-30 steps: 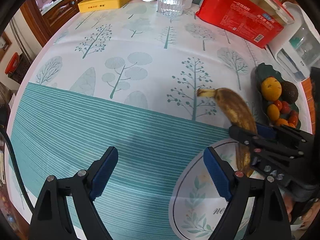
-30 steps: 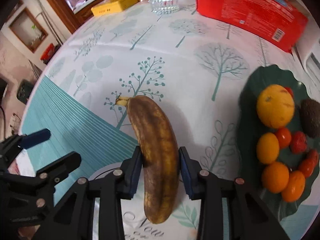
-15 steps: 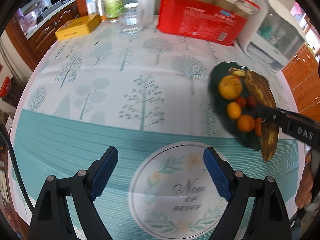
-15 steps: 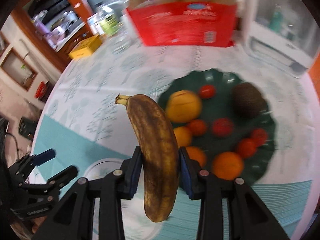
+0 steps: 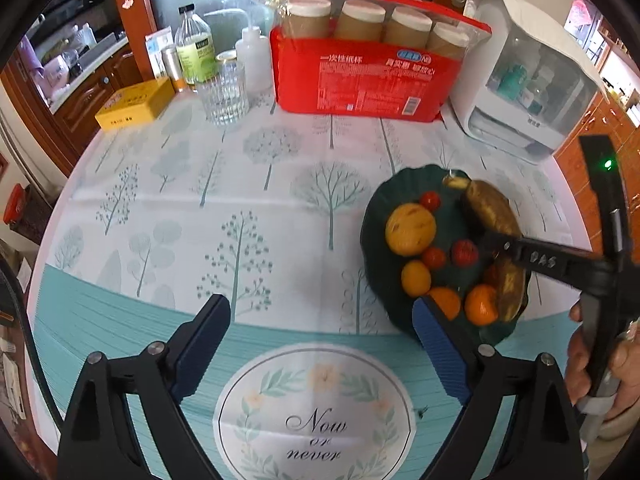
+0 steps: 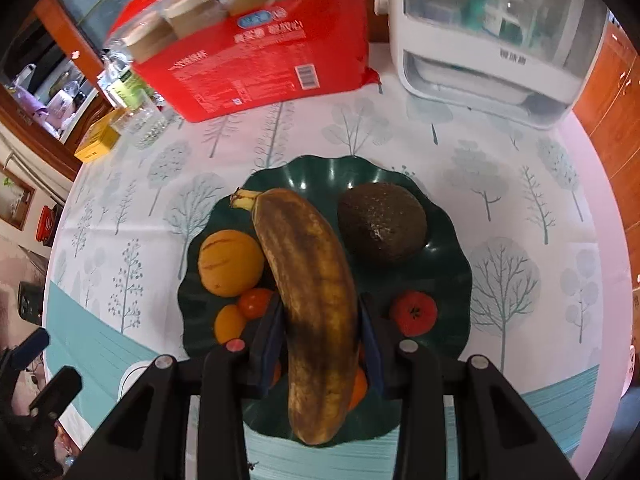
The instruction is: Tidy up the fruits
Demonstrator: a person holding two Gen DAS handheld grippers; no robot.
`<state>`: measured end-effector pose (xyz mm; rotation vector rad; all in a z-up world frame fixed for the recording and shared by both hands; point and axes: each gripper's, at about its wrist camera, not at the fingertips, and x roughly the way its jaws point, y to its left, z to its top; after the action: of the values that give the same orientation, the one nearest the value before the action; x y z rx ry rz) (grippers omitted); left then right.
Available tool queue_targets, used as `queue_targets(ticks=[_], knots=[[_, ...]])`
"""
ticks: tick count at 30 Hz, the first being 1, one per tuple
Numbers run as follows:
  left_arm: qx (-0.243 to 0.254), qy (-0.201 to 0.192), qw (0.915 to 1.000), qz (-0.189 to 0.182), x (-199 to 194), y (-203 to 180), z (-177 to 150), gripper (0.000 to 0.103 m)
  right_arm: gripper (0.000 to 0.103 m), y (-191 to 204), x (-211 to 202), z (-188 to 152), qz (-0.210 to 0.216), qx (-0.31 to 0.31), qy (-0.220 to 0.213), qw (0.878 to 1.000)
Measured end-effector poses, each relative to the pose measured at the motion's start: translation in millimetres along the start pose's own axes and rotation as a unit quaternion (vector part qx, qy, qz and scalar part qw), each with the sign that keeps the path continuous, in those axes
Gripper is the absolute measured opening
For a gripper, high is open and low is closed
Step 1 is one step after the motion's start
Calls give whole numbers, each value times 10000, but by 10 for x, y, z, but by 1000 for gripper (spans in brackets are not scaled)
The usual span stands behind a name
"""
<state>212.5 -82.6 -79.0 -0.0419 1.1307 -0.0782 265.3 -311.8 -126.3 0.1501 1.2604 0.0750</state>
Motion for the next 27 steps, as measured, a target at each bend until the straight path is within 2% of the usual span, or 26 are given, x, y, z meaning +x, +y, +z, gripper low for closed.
queue_targets(ticks=[7,10,14,27], knots=[[-195,109,9997,37,95,-34,73,93,37,5,137,55,-120,-71,222,9997],[-234,142,9996,69,105,-34,38,93,37,12,48,44,-85,-136,58,9999],[-259,170,9995,115,83,-30,-4,93,43,52,-108,-9,77,-281,-117,9995],[-241,27,9996,173,-201,-74,-224,94,43,121,-470,-449,300,-543,-280,9977]])
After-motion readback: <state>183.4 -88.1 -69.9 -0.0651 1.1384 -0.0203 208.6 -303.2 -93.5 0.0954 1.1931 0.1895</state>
